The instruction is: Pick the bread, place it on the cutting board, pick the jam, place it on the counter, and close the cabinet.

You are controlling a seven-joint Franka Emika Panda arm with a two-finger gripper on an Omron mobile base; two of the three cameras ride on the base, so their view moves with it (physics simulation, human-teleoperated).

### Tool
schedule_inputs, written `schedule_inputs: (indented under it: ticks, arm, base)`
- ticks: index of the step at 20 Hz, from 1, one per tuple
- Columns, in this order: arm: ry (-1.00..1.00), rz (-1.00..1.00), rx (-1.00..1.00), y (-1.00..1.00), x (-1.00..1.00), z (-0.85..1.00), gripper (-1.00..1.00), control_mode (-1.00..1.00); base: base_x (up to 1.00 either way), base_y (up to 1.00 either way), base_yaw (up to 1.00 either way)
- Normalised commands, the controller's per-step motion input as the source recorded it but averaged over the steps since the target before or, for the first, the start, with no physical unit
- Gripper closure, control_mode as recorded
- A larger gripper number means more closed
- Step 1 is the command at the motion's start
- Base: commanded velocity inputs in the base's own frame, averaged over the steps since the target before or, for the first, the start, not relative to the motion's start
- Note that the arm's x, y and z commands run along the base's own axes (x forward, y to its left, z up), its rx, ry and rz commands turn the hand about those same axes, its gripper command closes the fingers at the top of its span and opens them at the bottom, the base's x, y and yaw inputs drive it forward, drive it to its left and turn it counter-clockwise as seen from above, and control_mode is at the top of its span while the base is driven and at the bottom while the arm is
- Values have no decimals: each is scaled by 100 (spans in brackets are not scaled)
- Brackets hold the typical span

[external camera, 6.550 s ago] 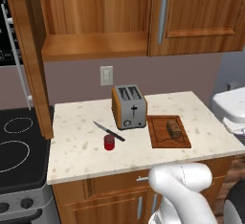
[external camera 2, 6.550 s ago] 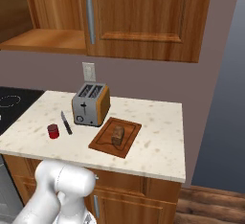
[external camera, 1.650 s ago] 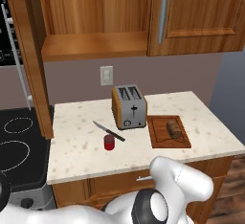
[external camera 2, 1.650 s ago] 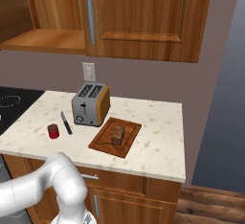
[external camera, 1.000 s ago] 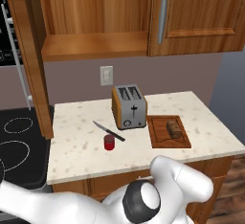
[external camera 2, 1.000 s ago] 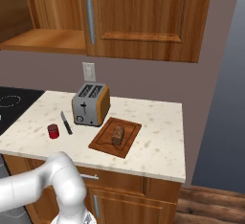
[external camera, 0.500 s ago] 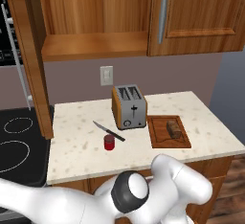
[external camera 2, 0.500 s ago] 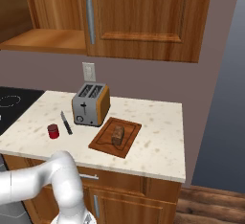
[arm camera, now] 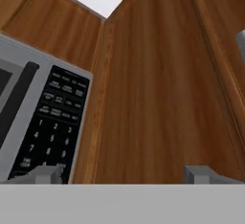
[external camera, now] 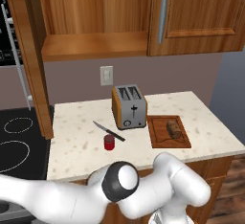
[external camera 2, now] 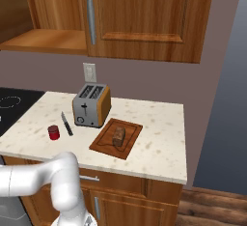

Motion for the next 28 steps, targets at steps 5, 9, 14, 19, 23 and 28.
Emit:
schedule_inputs:
  ticks: [5,9,14,19,23,28]
  arm:
    - [0,-21,6,0,8,-3,-100,-100]
    - [0,-15,0,0,26,0,-100,-100]
    - [0,-10,0,0,27,0,-100,-100]
    - [1,-3,0,-1,13,0,-100,-100]
    - [4,0,1,-8,0,-2,-100,-100]
    - [3,-2,6,-10,0,-6,-100,-100]
  base:
    - [0,0,0]
    - [0,0,0]
    - [0,0,0]
    - [0,0,0]
    - [0,0,0]
    - [0,0,0]
